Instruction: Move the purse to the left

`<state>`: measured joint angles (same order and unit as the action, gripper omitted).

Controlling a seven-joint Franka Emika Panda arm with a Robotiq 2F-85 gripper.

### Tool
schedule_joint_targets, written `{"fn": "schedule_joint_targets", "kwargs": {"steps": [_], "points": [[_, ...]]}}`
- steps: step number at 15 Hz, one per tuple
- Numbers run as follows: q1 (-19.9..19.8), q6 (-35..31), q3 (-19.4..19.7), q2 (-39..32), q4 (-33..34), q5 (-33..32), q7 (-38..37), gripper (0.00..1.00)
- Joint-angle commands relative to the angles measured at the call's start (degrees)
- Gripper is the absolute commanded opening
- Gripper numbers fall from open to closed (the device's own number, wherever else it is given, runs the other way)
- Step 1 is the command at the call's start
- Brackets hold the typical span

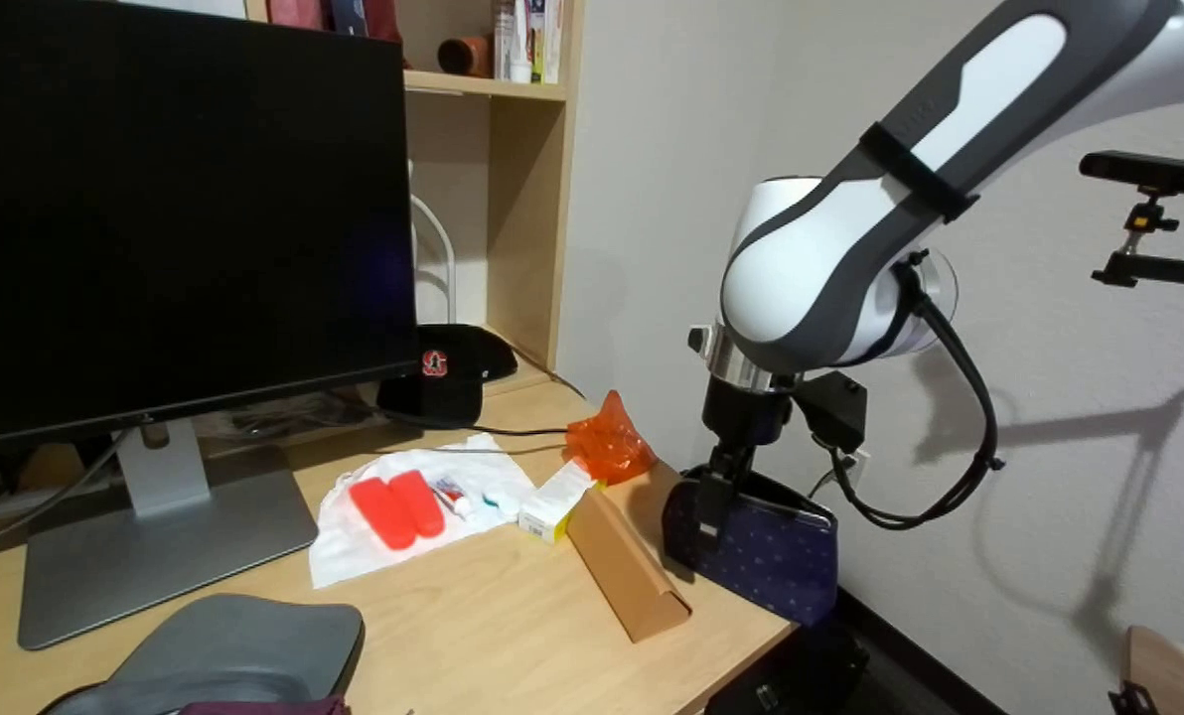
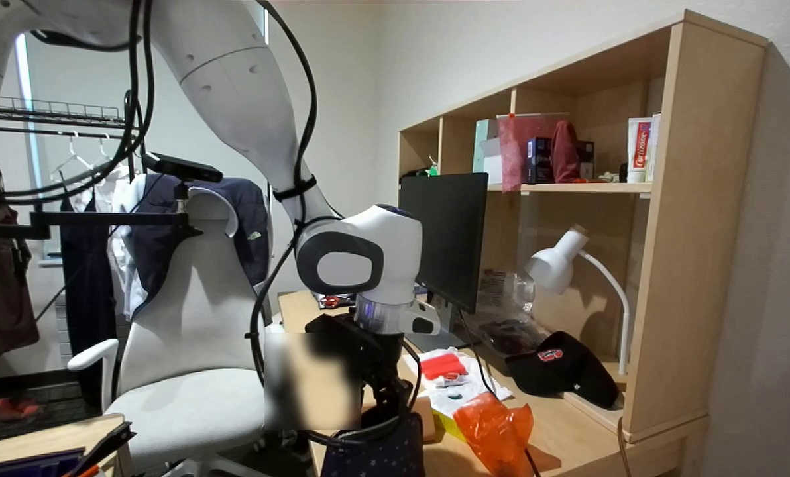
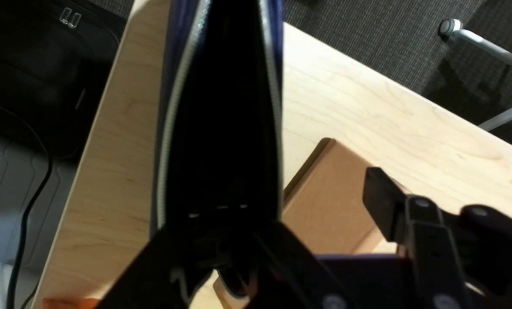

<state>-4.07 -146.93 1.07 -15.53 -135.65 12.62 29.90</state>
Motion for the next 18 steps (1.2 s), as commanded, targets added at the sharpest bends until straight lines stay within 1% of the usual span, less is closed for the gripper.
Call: {"fn": "schedule_joint_targets", "kwargs": {"steps": [1,4,6,7,8,9,11,13,15,18], "points": [[-2.15,-0.9,-1.87,-1.39,1.34,-0.8,-0.2,0.34],[-2.97,-1.06,-2.29,-1.79,1.68,-0.42,0.46,0.13],[-3.57,-0.71,-2.33,-2.12,2.12,-0.51,0.82,0.07],[-3.95,-0.76,-2.42,-2.07,2.2,-0.33,1.04,0.07],[-4.13,-0.72,-2.22,-1.84,2.2,-0.58,0.76,0.04],[-4.3,-0.62,-2.03,-1.67,2.22,-0.96,0.59,0.04],[-4.65,-0.73,-1.58,-0.49,1.66,-1.82,0.24,0.08],[-4.9,-0.91,-1.05,1.94,0.26,-2.88,-0.23,0.09],[-3.92,-1.06,0.67,5.99,-1.85,-6.9,-3.13,0.08],[-1.82,1.37,2.63,11.82,-2.78,-17.32,-7.73,0.08]]}}
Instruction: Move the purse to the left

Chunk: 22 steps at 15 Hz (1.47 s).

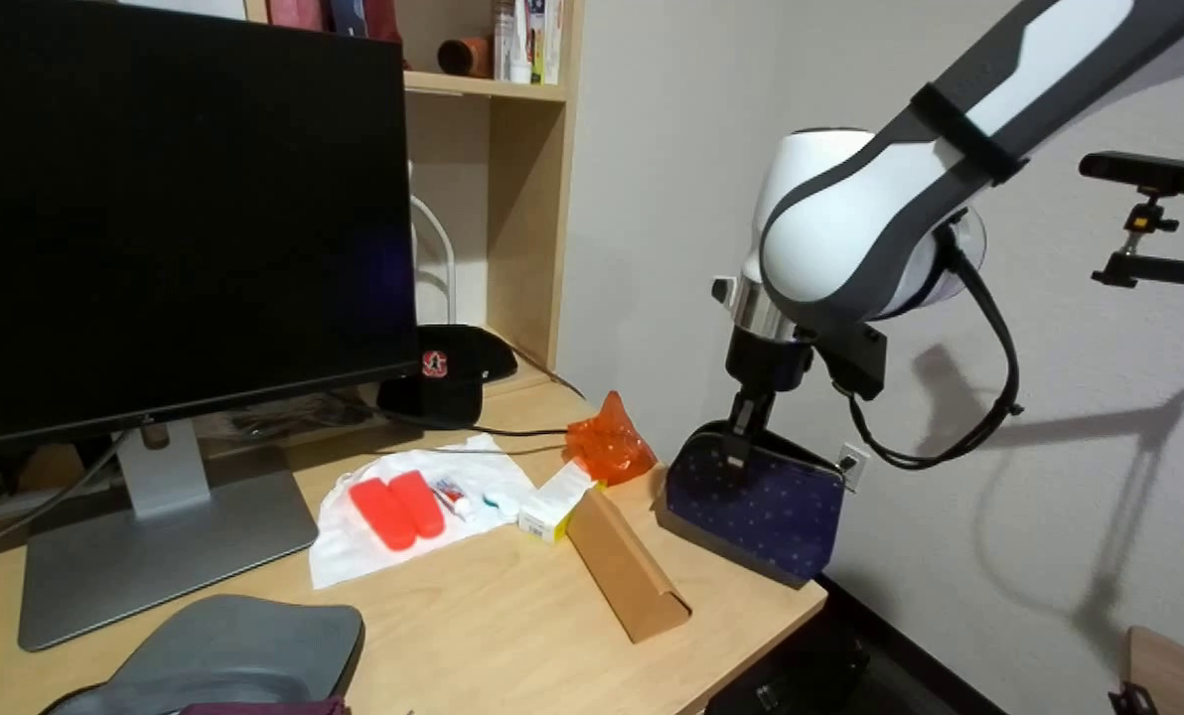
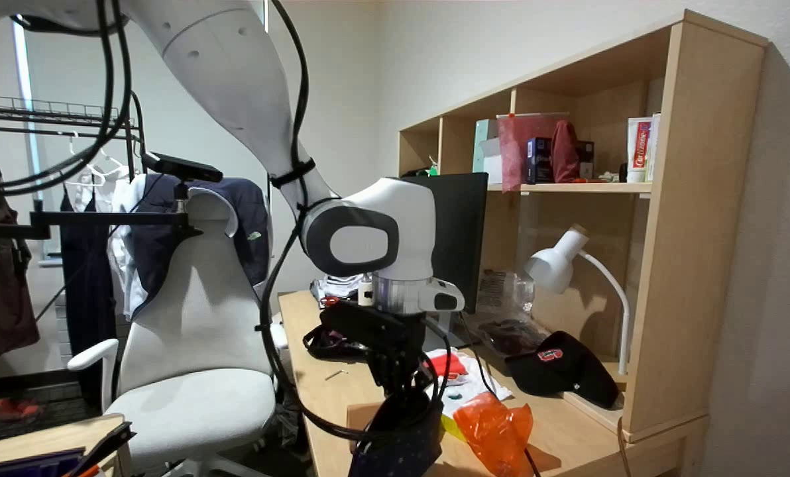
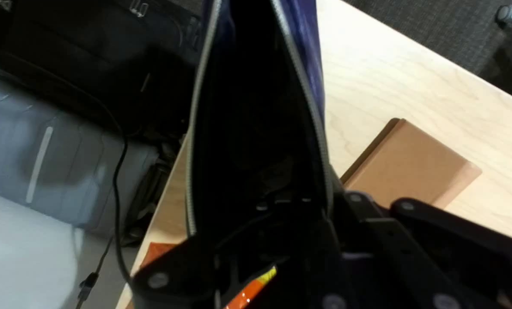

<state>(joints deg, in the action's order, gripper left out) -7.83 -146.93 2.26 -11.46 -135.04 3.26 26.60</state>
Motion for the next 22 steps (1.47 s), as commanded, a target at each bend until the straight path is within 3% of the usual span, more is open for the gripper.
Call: {"fn": "schedule_joint_targets", "kwargs": {"steps": [1,6,12,22], "points": [[2.63,2.15,1.63,9.35,-3.29,-11.52,-6.4,0.09],[7.39,12.17,-2.47,15.78,0.42,-23.98,-7.89,0.08],[14.64,23.28,-8.67,14.02,7.79,-23.97,-1.23,0.08],[15.43,22.13,-9.02,13.98,7.09,-22.66,-1.53,0.08]]}}
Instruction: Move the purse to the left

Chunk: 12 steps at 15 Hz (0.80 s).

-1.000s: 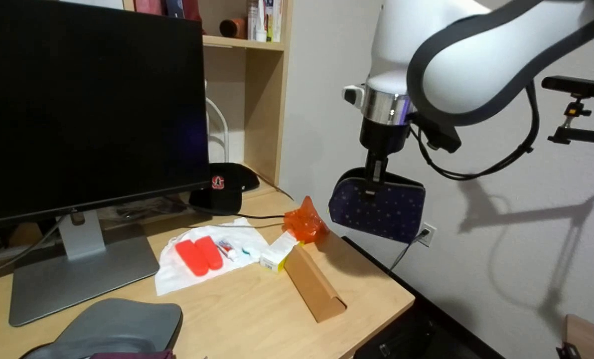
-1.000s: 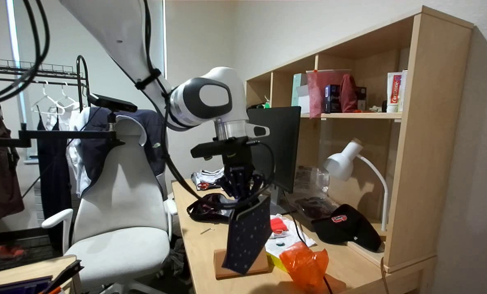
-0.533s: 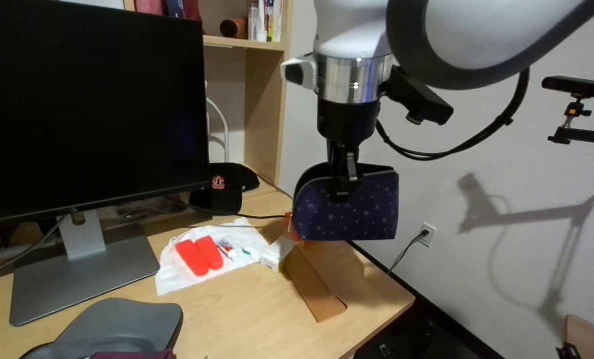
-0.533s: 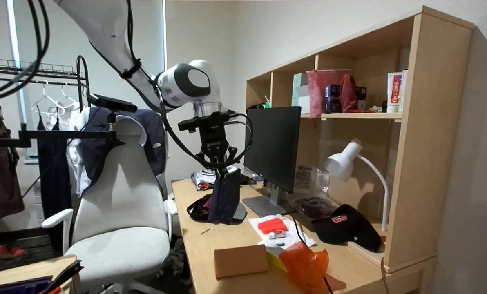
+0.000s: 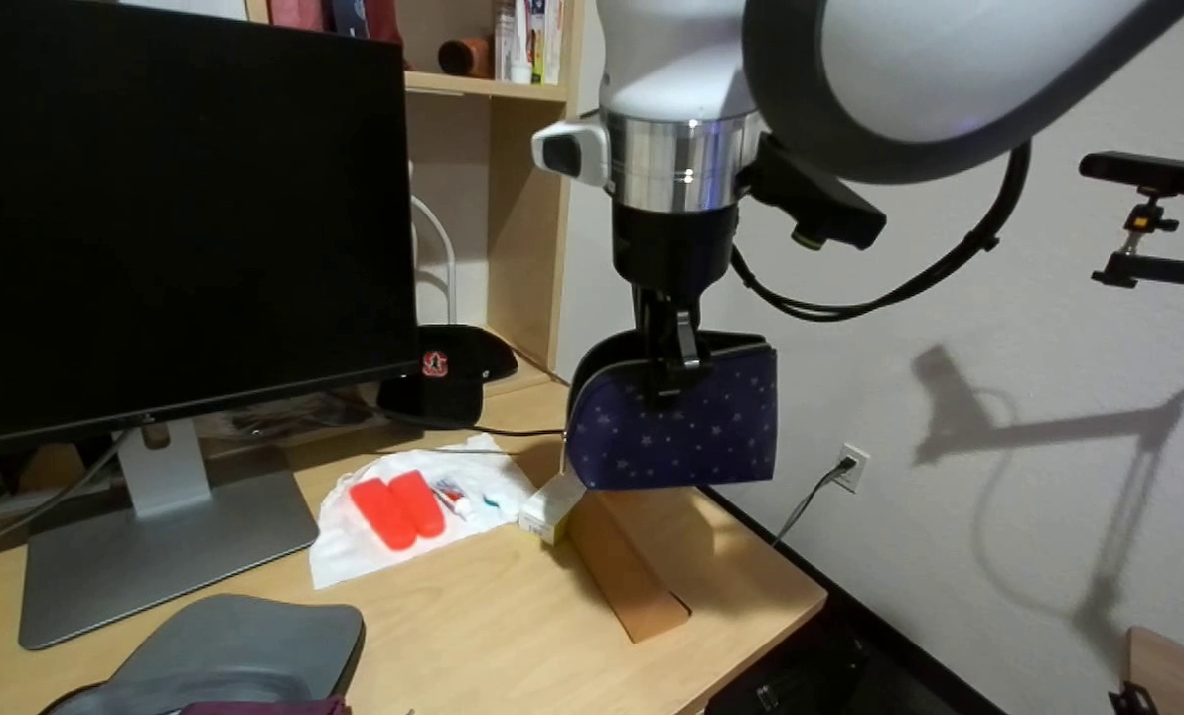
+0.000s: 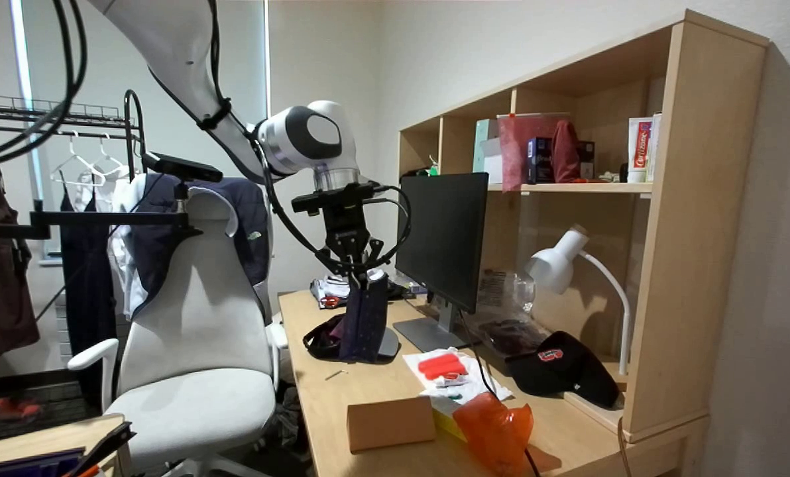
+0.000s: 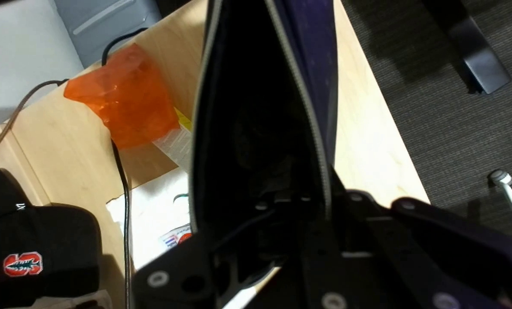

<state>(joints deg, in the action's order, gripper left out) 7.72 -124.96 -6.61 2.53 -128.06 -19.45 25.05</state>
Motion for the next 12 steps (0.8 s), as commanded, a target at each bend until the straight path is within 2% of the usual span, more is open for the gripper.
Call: {"fn": "schedule_joint_targets", "kwargs": {"steps": [1,3,9,12], "points": [[0.13,1.56,-0.43,-1.93,2.64,-0.83,1.22,0.08],[0.69,3.41,-1.11,-5.94,7.64,-2.07,3.05,0.08],[3.07,8.37,-3.59,-21.92,26.97,-4.68,15.55,0.08],[3.88,6.52,-3.73,-28.01,32.58,-5.37,18.4,0.08]]}}
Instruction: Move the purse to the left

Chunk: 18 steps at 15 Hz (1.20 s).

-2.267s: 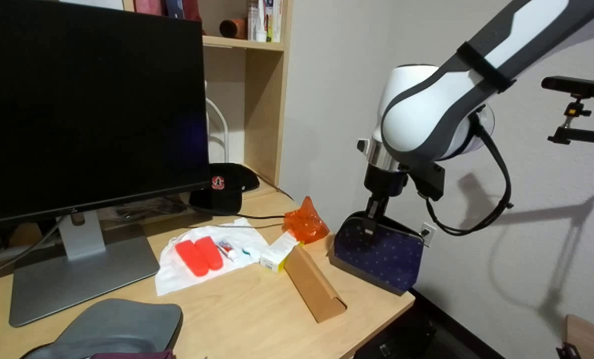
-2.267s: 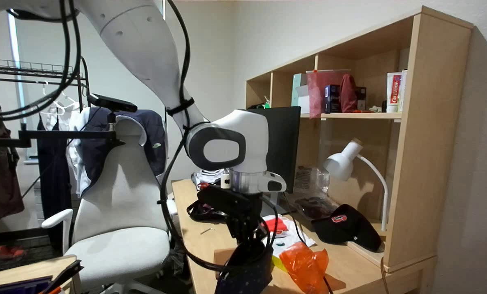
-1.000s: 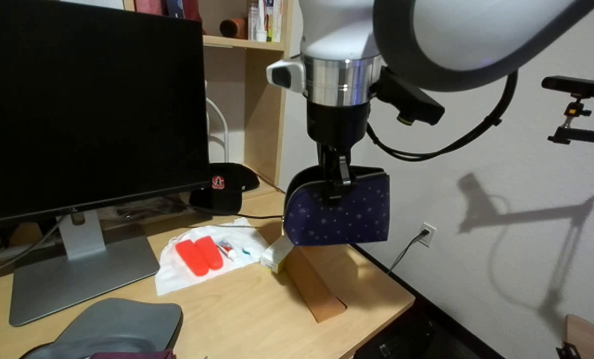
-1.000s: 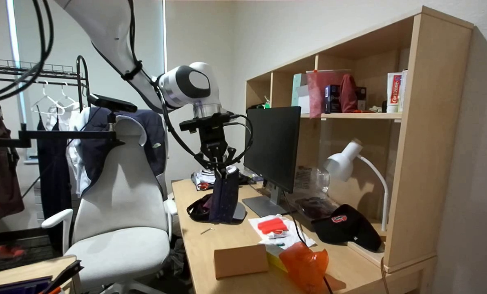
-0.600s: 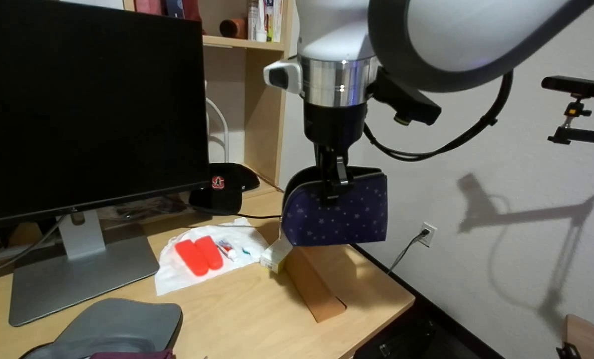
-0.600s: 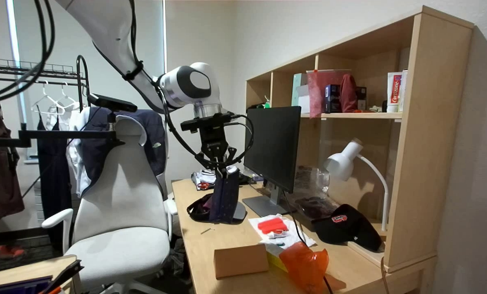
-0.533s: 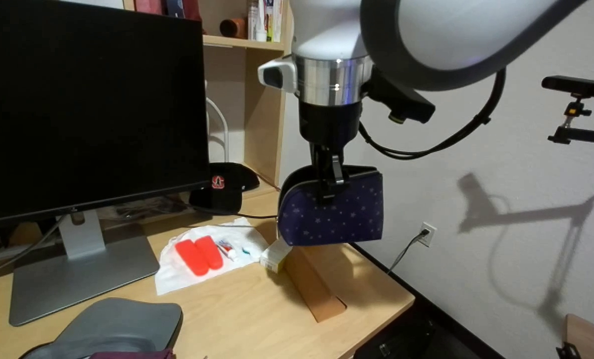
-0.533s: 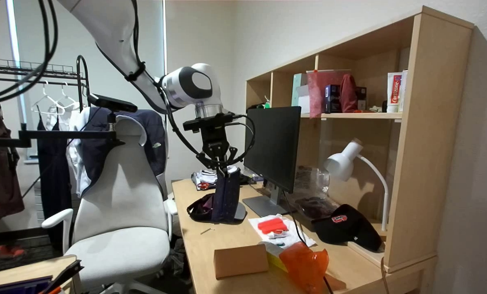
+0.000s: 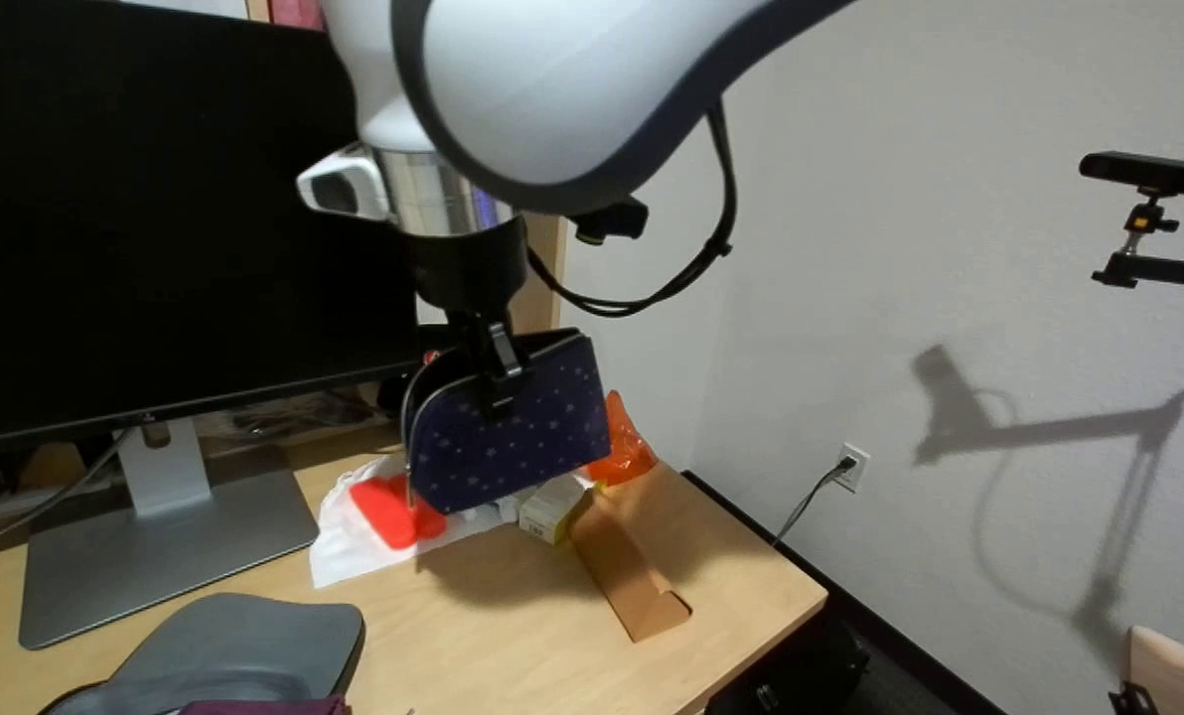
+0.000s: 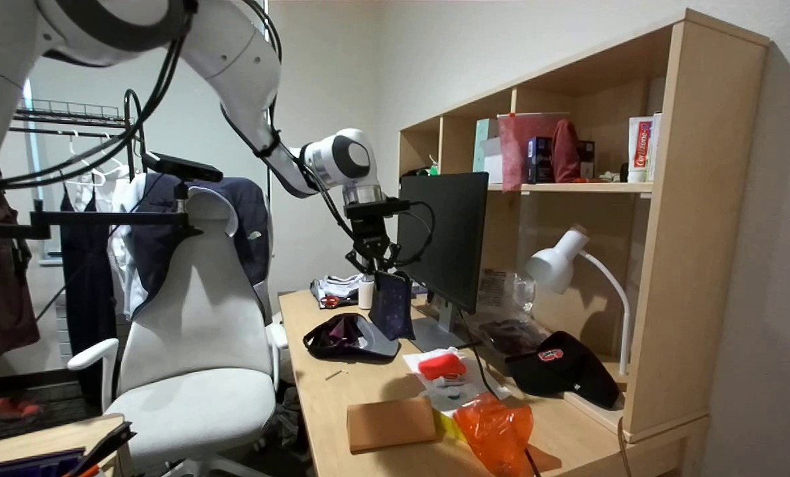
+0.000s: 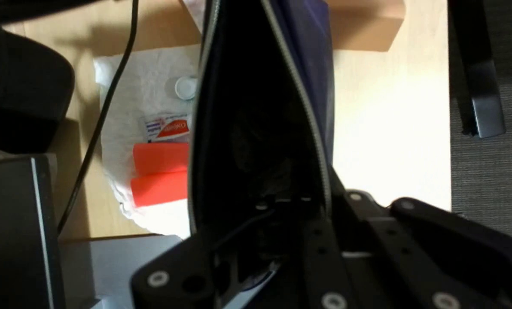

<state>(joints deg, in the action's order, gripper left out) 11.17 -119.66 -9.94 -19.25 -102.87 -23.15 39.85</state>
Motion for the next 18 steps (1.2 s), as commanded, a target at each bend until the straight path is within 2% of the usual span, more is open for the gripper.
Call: {"fn": "schedule_joint_targets", "kwargs": {"steps": [1,9,15,18], "points": [[0.56,0.68,-0.35,-7.65,8.49,-1.22,3.9,0.08],[1.8,-1.33,0.17,-17.04,14.34,-0.2,1.51,0.08],[2.31,-8.81,0.68,-19.73,13.15,-0.37,-2.63,0.08],[2.97,-9.52,1.21,-20.45,12.73,-1.2,-4.08,0.08]]}}
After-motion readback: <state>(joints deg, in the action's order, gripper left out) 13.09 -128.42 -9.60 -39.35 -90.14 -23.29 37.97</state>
